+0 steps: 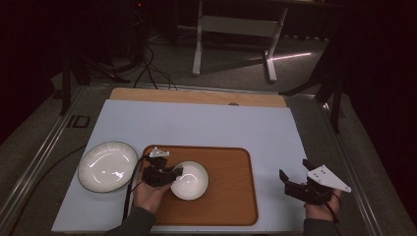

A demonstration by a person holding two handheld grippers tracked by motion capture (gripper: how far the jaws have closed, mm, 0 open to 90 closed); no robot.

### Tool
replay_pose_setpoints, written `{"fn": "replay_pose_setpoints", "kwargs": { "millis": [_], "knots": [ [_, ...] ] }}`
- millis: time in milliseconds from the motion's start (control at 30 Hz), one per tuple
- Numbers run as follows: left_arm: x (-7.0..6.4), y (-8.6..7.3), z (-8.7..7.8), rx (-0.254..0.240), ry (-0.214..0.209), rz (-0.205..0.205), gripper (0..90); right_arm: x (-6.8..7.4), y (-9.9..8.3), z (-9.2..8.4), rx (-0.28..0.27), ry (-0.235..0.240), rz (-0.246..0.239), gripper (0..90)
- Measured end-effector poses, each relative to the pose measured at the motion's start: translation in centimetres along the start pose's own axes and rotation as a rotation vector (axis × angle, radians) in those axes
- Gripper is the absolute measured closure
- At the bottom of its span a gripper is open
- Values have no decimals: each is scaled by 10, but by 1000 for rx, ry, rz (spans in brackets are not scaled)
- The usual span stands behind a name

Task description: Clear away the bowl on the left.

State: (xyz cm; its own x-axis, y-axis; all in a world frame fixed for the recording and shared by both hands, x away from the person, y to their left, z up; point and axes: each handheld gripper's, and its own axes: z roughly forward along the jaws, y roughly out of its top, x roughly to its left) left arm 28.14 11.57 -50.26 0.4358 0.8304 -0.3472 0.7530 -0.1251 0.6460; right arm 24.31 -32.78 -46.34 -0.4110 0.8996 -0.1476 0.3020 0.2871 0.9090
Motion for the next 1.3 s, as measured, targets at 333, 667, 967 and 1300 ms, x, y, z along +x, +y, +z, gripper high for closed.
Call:
{"fn": "replay_pose_setpoints", "kwargs": {
  "millis": [333,667,967,1300],
  "knots": [
    [-4,-2,6,1,60,34,798,0,0,0,0,1,0,123],
    [2,-2,11,5,94,22,768,0,0,0,2,2,-1,123],
    [1,0,6,-28,93,15,598,0,0,0,0,1,0,123],
    [-2,8,-17,-81,149,62,422,0,0,0,-1,4,0,123]
  ]
}}
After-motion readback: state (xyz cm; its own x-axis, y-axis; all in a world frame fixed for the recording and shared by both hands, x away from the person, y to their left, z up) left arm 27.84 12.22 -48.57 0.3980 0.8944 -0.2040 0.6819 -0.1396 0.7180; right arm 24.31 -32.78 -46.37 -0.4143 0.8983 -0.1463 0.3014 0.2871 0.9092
